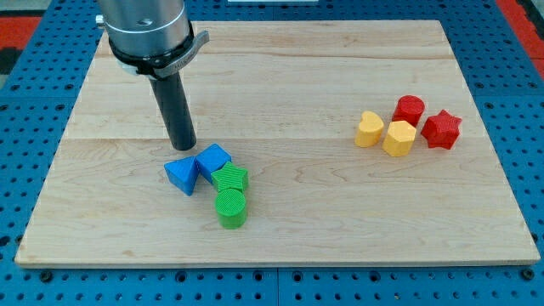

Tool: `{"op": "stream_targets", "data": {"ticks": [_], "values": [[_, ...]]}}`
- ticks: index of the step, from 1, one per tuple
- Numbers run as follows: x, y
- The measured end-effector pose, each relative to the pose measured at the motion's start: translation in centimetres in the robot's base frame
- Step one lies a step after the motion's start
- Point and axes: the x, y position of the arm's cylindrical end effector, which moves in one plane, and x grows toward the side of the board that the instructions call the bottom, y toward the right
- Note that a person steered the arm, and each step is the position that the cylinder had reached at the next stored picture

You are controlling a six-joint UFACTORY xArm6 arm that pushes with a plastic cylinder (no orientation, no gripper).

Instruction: Place yourself at the bottom of the green circle

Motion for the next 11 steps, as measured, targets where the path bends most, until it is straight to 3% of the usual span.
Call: {"op": "stream_targets", "data": {"ticks": [1, 2, 4, 6, 7, 9, 11], "values": [[-4.9, 3.0], [-6.7, 8.2], [5.6, 12.2], [17.4, 20.4], [17.6, 19.9], [17.6, 5.5], [17.4, 1.4]]}}
